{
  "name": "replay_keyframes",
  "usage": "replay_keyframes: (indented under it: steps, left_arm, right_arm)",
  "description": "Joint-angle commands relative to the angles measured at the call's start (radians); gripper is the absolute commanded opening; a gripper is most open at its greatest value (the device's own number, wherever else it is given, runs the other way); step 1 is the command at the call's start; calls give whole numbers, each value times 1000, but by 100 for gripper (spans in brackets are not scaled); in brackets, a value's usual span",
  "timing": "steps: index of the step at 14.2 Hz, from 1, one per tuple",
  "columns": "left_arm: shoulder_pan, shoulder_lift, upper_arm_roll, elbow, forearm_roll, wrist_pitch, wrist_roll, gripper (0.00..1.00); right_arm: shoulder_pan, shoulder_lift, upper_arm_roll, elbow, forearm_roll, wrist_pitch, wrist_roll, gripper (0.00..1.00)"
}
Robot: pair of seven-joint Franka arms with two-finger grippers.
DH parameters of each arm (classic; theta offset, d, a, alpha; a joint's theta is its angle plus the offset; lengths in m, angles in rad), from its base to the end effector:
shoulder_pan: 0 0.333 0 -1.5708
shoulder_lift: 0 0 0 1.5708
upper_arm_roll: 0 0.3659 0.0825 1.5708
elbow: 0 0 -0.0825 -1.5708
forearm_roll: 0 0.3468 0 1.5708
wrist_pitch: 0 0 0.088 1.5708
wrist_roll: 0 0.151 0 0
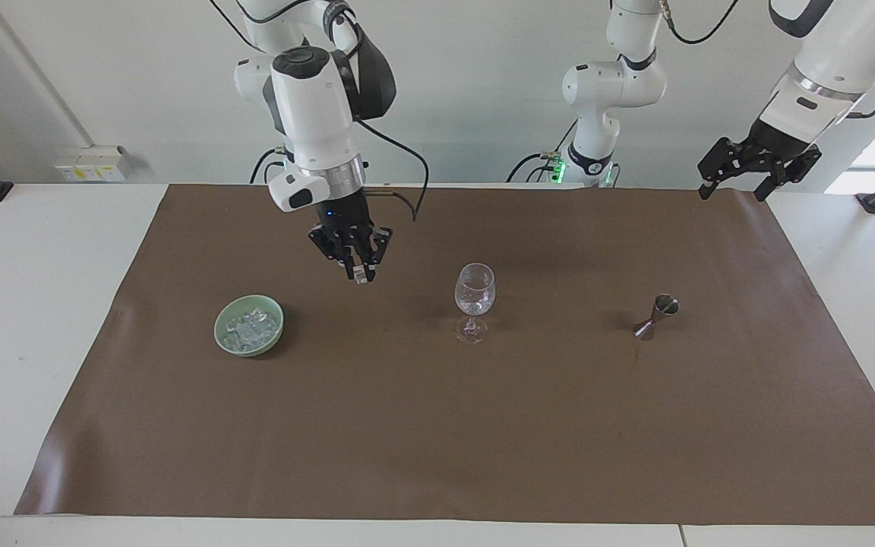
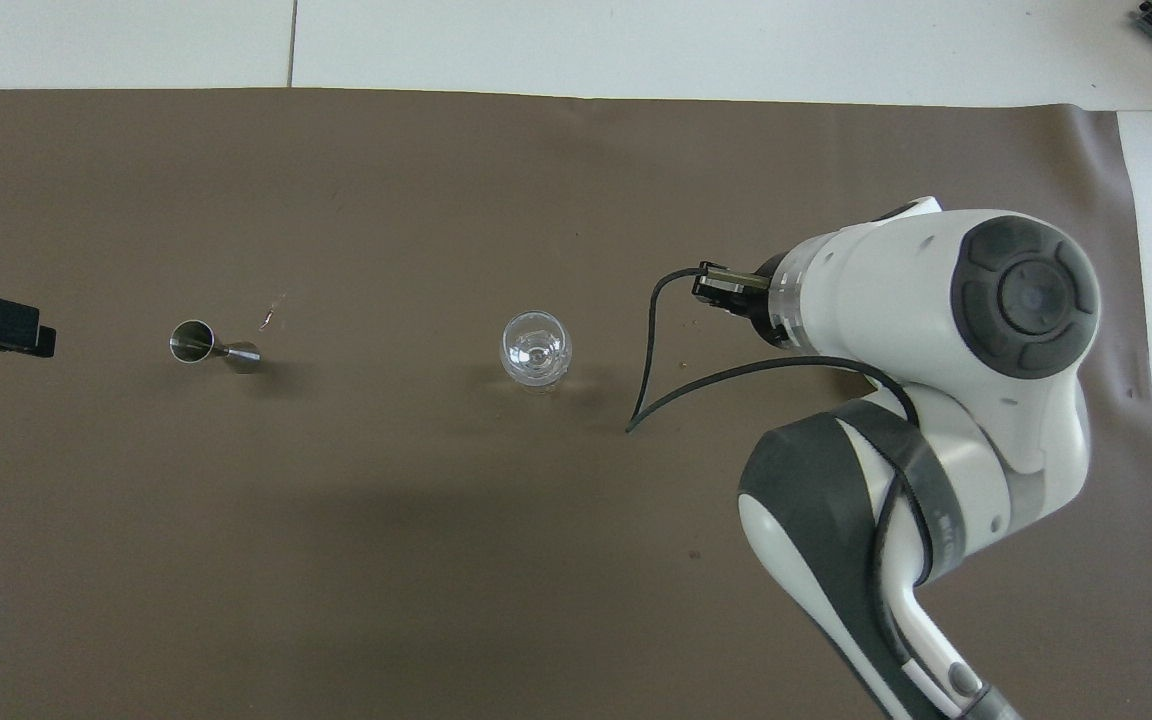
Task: Pour wine and add ice with both arms
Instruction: 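Carry the green bowl with the right gripper to the wine glass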
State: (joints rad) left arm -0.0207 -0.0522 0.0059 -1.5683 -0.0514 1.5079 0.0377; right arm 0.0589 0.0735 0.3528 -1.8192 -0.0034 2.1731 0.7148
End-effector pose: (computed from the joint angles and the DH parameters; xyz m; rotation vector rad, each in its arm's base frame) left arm 0.4916 -0.0152 0.6525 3.0887 -0.0858 -0.0118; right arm 0.5428 0.2304 0.5422 -2.9171 0.4500 -0.3405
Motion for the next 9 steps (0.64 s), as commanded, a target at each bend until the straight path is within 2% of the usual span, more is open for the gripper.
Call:
replay_keyframes:
  steps: [1,5,9]
  left_arm:
    - [-2,-29,0,-35,21,12,4,100]
    - [-2,-29,0,-35,21,12,4,100]
    - [-2,-29,0,-35,21,12,4,100]
  right_arm:
    - [-13,28,79,18,19,78,128,0]
    - [2,63,132,21,5,203,265,0]
    - [9,103,187,54,-12,240,356,0]
